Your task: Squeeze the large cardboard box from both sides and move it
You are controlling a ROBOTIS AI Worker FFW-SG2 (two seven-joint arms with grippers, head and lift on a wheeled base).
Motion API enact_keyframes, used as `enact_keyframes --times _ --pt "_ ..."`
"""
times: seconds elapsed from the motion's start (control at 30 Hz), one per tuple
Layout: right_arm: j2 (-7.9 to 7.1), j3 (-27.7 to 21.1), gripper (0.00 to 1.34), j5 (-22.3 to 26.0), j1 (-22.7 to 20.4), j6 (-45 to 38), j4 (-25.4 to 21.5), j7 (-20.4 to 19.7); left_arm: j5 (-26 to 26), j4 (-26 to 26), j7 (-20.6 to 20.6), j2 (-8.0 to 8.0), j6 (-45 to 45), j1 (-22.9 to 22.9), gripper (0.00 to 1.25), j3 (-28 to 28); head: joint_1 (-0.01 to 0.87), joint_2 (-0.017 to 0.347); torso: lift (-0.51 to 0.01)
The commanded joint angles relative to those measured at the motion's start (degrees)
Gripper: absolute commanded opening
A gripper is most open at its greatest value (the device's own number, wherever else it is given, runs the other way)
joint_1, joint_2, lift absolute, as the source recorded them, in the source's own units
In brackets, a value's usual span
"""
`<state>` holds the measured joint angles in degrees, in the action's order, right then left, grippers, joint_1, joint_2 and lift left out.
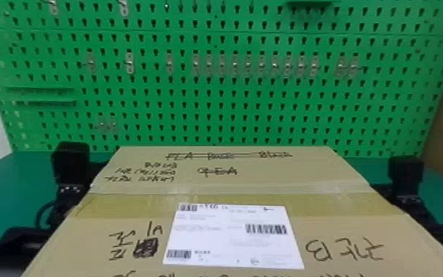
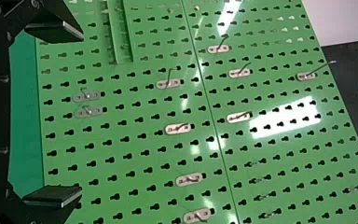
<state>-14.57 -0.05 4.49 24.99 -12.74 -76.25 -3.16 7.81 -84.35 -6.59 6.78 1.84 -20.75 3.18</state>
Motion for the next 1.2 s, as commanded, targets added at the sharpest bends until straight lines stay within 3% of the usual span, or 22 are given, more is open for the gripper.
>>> enact_keyframes --times 0.0,0.43,1.17 --pt "-0.02 0.40 1.24 -0.18 -0.03 0.08 0.23 0.00 -0.16 0.33 0.00 -0.19 0.00 0.01 1.12 -0.10 0.398 0.051 -0.209" --pt "0.77 0.84 1.24 0.87 -0.12 0.52 0.49 0.17 -0.25 0.33 0.00 -0.45 -0.35 0.18 1.12 -0.19 0.398 0.051 -0.209" --pt "4.37 2.51 1.24 2.45 1.03 1.66 2.25 0.17 -0.07 1.12 0.00 -1.42 -0.97 -0.52 1.12 -0.63 0.398 0.051 -0.209"
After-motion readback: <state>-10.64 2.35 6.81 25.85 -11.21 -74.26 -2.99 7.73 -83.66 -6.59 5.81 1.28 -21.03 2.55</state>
